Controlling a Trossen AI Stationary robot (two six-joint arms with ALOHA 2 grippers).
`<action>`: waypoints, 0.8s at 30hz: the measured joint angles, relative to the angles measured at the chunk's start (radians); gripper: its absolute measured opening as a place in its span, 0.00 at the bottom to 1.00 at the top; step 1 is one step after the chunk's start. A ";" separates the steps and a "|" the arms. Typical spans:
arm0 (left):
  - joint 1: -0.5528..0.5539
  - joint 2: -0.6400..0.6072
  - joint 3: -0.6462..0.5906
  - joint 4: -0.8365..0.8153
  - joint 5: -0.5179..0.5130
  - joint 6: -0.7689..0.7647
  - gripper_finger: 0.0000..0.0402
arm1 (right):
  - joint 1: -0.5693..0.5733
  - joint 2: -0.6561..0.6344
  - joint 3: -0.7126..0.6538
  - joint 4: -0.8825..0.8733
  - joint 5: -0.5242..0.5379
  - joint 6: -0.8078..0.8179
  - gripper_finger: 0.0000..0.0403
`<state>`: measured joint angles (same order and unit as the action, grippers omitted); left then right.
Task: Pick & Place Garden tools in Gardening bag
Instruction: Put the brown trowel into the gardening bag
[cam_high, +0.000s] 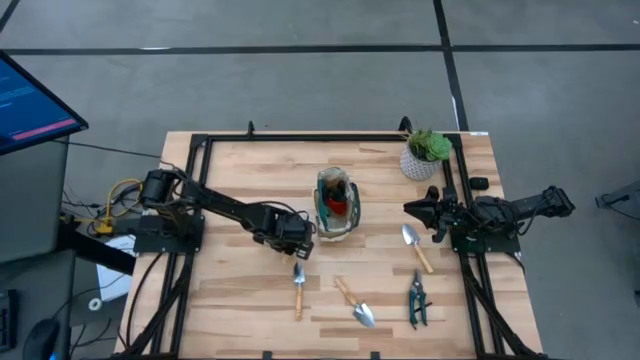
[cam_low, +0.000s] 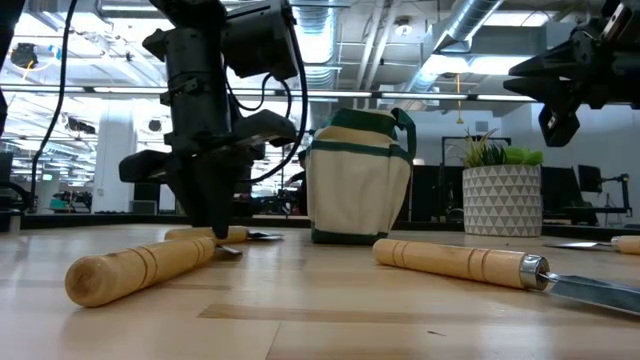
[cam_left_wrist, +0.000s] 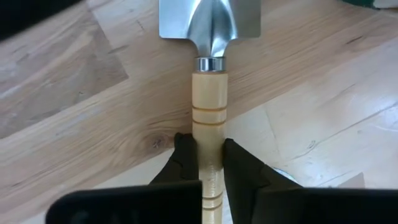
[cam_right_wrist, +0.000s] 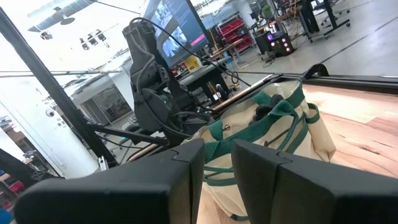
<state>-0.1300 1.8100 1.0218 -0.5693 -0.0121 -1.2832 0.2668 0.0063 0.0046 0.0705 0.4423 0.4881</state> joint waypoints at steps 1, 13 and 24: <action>0.000 0.000 0.000 -0.002 0.001 0.000 0.03 | 0.000 0.000 0.000 0.000 0.000 0.000 0.19; 0.029 -0.130 -0.010 -0.246 -0.072 0.021 0.02 | 0.000 0.000 0.000 0.000 0.000 0.000 0.19; 0.057 -0.376 -0.008 -0.207 -0.022 0.046 0.02 | 0.000 0.000 0.000 0.000 0.000 0.016 0.19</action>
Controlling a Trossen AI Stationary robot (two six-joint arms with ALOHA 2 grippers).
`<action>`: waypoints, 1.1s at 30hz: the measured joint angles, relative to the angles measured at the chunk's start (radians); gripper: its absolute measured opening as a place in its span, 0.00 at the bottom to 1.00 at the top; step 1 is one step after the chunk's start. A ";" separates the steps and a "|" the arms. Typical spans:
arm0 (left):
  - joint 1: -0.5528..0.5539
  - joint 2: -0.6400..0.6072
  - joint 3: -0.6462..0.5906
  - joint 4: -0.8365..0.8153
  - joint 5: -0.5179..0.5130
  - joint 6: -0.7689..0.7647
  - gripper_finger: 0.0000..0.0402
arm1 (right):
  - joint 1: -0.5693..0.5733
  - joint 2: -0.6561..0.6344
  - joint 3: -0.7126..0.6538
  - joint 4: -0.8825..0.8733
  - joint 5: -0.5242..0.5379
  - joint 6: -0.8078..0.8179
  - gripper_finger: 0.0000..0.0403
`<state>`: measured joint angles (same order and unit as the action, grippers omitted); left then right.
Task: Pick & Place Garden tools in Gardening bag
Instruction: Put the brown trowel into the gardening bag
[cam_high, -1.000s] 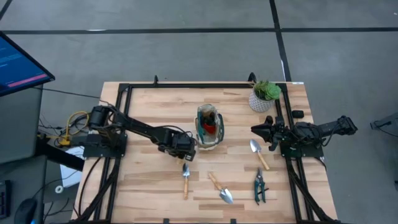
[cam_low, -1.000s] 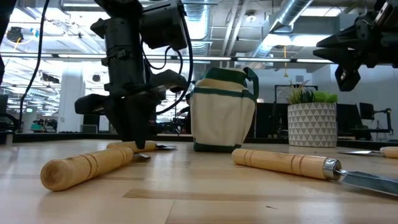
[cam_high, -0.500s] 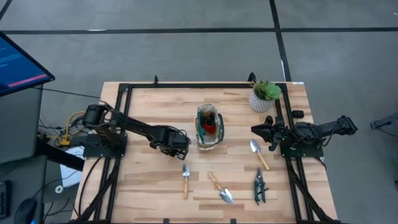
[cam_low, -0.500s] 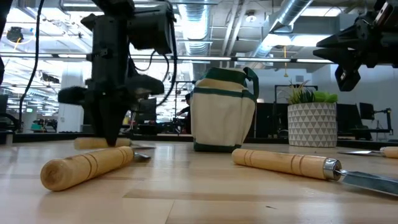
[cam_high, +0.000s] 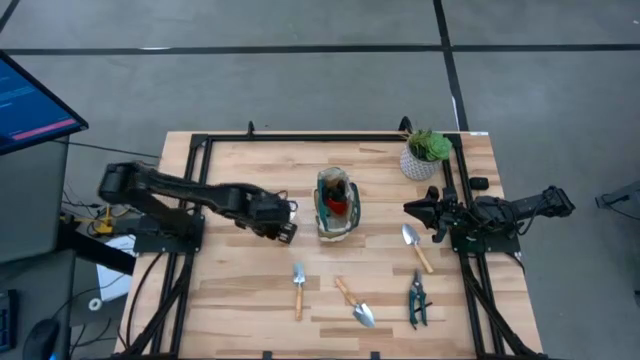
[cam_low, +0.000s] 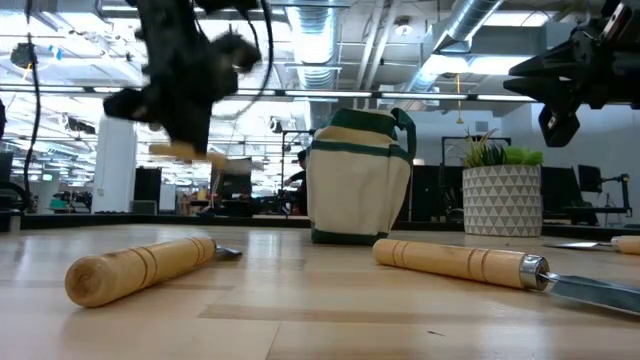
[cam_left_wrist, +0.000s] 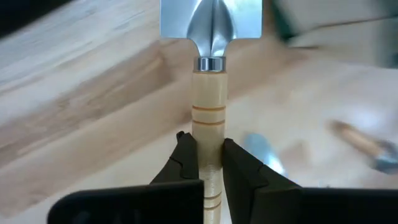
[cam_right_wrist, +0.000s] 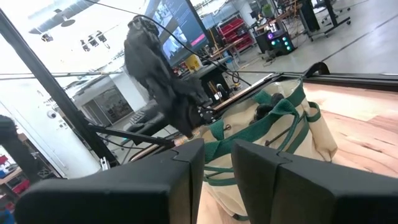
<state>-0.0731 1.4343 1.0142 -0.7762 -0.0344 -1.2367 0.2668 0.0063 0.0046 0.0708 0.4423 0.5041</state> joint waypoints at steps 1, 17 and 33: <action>0.003 -0.039 0.000 0.003 0.013 0.001 0.02 | 0.000 0.000 0.000 0.000 0.000 0.000 0.19; 0.024 -0.494 0.001 0.165 0.150 -0.200 0.01 | -0.002 0.000 0.047 0.104 0.010 -0.313 0.19; 0.024 -0.452 0.002 0.487 0.277 -0.316 0.01 | -0.002 0.428 0.257 0.265 0.042 -0.745 0.19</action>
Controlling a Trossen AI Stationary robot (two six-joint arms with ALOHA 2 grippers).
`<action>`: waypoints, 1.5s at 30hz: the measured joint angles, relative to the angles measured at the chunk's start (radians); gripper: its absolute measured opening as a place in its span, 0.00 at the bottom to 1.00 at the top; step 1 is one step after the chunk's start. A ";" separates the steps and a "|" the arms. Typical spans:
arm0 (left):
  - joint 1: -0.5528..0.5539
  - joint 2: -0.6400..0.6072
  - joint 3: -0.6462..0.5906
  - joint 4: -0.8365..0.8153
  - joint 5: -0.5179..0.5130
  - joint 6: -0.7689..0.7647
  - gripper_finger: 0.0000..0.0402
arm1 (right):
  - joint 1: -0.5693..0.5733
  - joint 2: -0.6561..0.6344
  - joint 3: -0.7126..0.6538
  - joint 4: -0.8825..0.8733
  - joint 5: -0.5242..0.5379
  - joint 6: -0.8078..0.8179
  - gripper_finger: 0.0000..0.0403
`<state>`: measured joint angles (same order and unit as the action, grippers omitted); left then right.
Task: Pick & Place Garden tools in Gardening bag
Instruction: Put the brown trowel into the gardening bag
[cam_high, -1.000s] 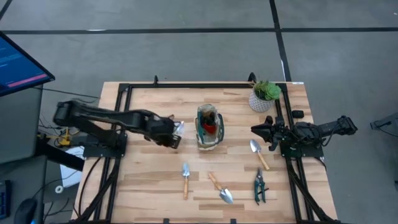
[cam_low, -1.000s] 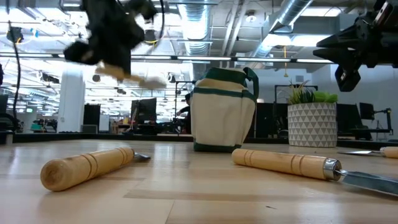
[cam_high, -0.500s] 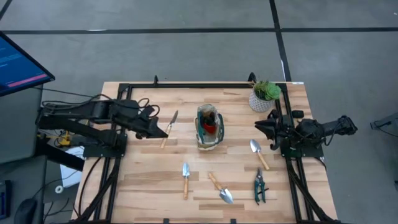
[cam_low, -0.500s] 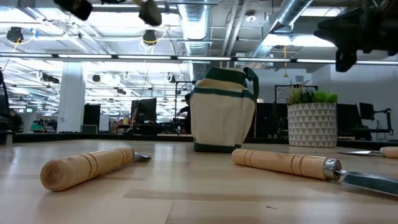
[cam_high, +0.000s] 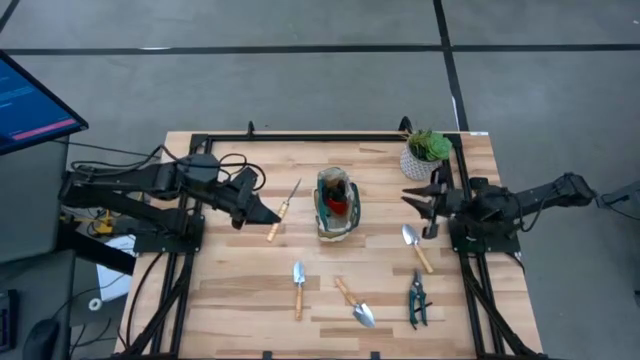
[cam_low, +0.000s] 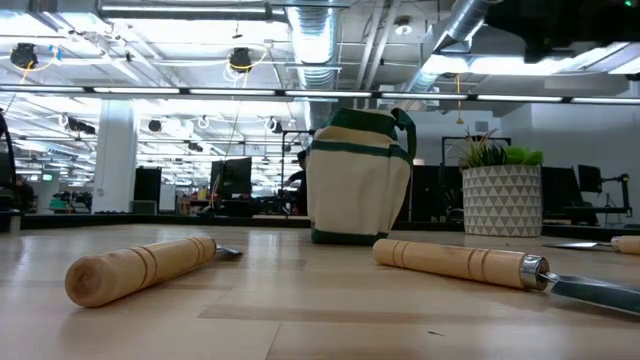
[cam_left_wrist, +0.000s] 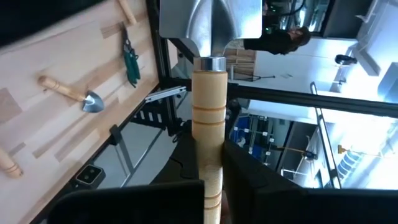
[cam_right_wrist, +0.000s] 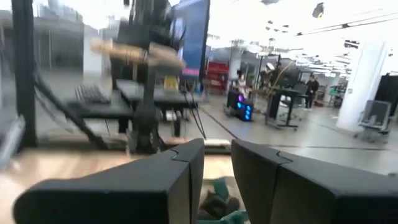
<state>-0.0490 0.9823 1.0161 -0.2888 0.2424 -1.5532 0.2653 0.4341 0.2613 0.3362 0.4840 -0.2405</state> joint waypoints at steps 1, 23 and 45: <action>0.000 0.002 0.000 0.004 0.000 0.000 0.01 | 0.000 0.050 0.031 -0.001 0.000 -0.031 0.19; 0.009 0.002 0.000 0.023 -0.078 -0.024 0.01 | -0.006 1.012 0.838 -0.055 0.012 -0.538 0.48; 0.116 0.002 0.000 0.090 -0.161 -0.231 0.02 | -0.008 1.141 1.128 -0.230 -0.057 -0.598 0.49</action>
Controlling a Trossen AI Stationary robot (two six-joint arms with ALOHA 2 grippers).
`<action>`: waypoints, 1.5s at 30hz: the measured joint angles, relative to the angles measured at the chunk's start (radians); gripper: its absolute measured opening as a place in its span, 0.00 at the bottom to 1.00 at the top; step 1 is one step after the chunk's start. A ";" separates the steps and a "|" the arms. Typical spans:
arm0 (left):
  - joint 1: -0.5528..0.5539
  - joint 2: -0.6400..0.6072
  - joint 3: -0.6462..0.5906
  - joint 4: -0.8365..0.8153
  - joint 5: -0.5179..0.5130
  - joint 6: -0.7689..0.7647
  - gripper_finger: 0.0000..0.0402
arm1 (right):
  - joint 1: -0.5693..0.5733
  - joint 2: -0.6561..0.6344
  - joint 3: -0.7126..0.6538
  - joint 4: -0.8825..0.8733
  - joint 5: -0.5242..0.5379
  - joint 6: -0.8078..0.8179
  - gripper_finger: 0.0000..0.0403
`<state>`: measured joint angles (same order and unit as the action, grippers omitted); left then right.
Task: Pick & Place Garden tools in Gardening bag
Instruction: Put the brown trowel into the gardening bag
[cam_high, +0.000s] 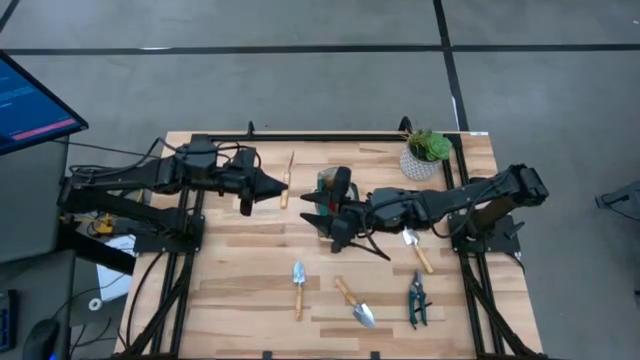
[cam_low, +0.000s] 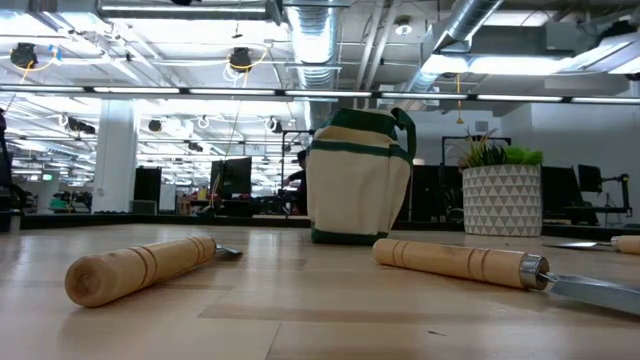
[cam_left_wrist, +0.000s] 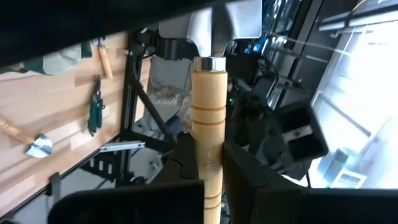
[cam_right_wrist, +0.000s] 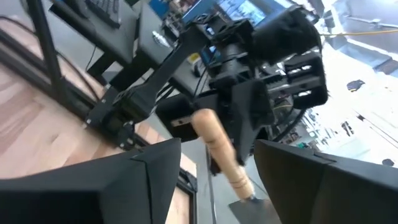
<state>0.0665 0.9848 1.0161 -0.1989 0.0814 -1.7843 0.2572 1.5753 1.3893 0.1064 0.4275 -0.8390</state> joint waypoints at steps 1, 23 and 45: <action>0.002 0.000 0.000 0.000 0.000 -0.004 0.02 | -0.004 0.000 0.001 -0.013 -0.005 0.000 0.50; 0.007 0.160 -0.001 0.190 0.073 -0.083 0.02 | -0.038 0.000 0.001 -0.069 -0.068 -0.001 0.48; 0.014 0.180 -0.001 0.201 0.061 -0.106 0.02 | -0.062 0.000 -0.003 -0.103 -0.056 -0.011 0.17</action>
<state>0.0803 1.1652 1.0153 0.0017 0.1427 -1.8901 0.1951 1.5757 1.3861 0.0033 0.3720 -0.8505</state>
